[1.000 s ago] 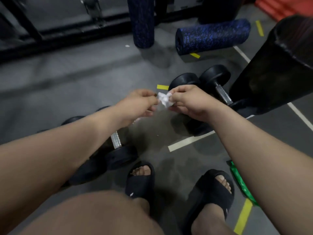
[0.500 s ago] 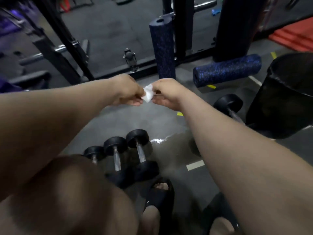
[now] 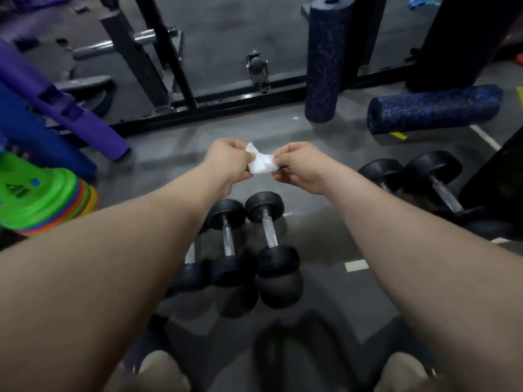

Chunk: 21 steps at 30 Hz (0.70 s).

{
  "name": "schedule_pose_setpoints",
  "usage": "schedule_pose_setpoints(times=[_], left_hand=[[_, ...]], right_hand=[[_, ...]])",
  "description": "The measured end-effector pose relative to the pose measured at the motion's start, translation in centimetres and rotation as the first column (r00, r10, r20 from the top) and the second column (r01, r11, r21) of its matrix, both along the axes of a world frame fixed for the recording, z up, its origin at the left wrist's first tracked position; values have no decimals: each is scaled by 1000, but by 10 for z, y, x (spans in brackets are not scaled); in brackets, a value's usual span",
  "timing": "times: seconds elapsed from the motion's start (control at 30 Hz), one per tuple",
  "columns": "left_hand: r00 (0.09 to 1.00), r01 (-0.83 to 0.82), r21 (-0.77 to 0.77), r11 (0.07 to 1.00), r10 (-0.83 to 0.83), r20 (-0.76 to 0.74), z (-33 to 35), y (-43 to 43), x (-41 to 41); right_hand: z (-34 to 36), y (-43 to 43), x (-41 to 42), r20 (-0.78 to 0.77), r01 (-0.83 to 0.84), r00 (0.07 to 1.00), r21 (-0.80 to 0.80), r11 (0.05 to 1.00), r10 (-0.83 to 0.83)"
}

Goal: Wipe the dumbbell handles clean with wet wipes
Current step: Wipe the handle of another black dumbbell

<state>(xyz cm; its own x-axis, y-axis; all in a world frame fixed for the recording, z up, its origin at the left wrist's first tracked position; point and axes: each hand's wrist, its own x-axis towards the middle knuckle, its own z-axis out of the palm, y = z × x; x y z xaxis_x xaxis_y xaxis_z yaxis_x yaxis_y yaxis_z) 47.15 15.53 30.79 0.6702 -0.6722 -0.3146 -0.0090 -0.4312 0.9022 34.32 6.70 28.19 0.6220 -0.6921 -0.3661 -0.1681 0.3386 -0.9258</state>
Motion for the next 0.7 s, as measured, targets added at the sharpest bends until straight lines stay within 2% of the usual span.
schedule_pose_setpoints(times=[0.1,0.2,0.27,0.37,0.47,0.53,0.63,0.7], left_hand=[[993,41,-69,997,-49,-107,-2,30,16],[988,65,-122,990,-81,-129,-3,57,36],[984,66,-143,988,-88,-155,-5,70,50],[966,51,-190,980,-97,-241,-15,83,66],[934,-58,-206,977,-20,-357,-32,84,69],[942,-86,-179,980,21,-334,-49,81,65],[970,20,-213,977,-71,-231,-71,72,56],[942,92,-216,972,-155,-296,-81,66,47]], right_hand=[[2,21,13,17,-56,998,61,997,56],[12,39,27,-11,-220,975,31,975,220],[18,48,39,-97,-271,959,-44,962,266],[25,56,56,-285,-290,926,-113,950,249],[23,53,64,-392,-315,887,-123,941,245],[18,48,62,-377,-306,892,-102,947,248],[10,37,50,-322,-270,915,-41,962,243],[4,29,40,-292,-259,925,-13,966,244]])
